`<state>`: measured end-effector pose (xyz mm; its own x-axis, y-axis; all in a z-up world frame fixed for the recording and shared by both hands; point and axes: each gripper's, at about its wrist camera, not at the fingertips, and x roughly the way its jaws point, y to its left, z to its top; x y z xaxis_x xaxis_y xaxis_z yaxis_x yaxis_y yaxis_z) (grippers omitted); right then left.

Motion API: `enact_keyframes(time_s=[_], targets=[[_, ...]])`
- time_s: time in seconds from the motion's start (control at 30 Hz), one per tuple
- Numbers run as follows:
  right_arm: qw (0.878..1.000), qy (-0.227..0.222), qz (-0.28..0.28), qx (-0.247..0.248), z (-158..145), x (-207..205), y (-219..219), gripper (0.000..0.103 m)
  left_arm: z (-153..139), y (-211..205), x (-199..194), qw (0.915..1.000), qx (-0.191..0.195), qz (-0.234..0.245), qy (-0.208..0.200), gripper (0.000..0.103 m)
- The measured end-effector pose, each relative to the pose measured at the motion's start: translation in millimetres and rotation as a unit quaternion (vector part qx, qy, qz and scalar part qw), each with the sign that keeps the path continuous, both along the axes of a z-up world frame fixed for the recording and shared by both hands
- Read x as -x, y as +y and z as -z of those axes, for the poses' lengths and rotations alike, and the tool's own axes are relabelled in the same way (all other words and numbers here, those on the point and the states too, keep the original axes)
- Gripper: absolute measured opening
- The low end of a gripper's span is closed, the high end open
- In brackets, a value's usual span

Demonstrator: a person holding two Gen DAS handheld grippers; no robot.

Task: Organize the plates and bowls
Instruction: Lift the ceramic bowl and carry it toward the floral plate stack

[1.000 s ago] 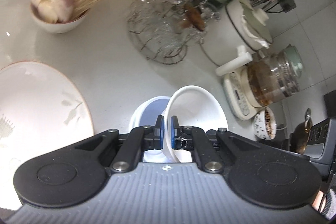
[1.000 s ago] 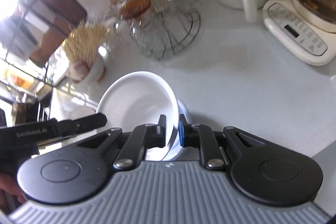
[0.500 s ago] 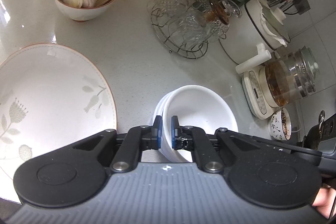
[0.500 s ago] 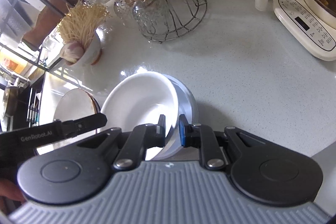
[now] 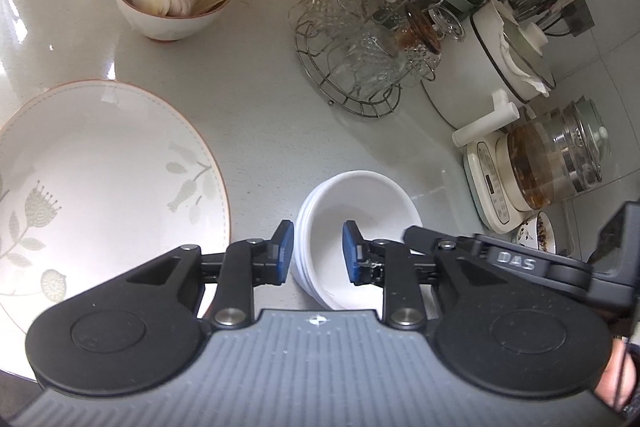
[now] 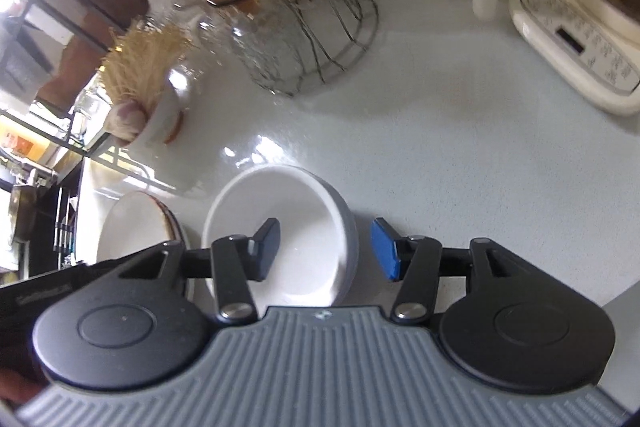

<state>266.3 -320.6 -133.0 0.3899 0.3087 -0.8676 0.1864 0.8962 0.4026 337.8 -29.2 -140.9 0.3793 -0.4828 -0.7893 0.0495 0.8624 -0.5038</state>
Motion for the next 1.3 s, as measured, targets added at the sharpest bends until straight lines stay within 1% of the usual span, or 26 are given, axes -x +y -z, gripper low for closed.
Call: enact_keyframes(time_s=[0.23, 0.27, 0.3, 0.37, 0.4, 0.5, 0.6, 0.67, 0.97, 1.3], targets=[[0.999, 0.028, 0.008, -0.024, 28.1, -2.9, -4.8, 0.052, 3.9, -8.9, -2.2, 0.9999, -0.006, 0.008, 0.006, 0.032], [0.999, 0.03, 0.011, -0.028, 30.1, -2.7, -5.2, 0.05, 5.2, -10.7, -2.2, 0.9999, -0.008, 0.011, 0.008, 0.032], [0.999, 0.033, 0.013, -0.032, 32.0, -2.2, -5.6, 0.046, 6.4, -12.5, -2.0, 0.9998, -0.01, 0.013, 0.011, 0.032], [0.998, 0.035, 0.015, -0.044, 33.8, -0.7, -6.7, 0.039, 8.3, -15.4, -1.8, 0.9997, -0.012, 0.016, 0.015, 0.032], [0.998, 0.035, 0.014, -0.049, 34.3, 0.0, -6.9, 0.038, 9.5, -15.8, -1.7, 0.9997, -0.012, 0.016, 0.016, 0.032], [0.998, 0.043, 0.017, -0.052, 37.8, 1.7, -9.0, 0.029, 12.4, -18.7, -2.4, 0.9995, -0.017, 0.017, 0.022, 0.037], [0.997, 0.048, 0.019, -0.054, 39.0, 2.7, -9.7, 0.026, 14.7, -22.1, -2.4, 0.9992, -0.02, 0.024, 0.026, 0.041], [0.997, 0.047, 0.018, -0.052, 37.7, 4.2, -9.2, 0.022, 17.0, -24.1, -2.6, 0.999, -0.023, 0.025, 0.03, 0.042], [0.997, 0.052, 0.039, -0.047, 36.1, 15.3, -23.0, 0.02, 24.5, -42.3, -5.1, 0.9973, -0.023, 0.054, 0.045, 0.044], [0.995, 0.052, 0.07, -0.045, 34.7, 30.1, -36.9, 0.019, 33.6, -70.5, -11.9, 0.9939, -0.036, 0.091, 0.05, 0.044]])
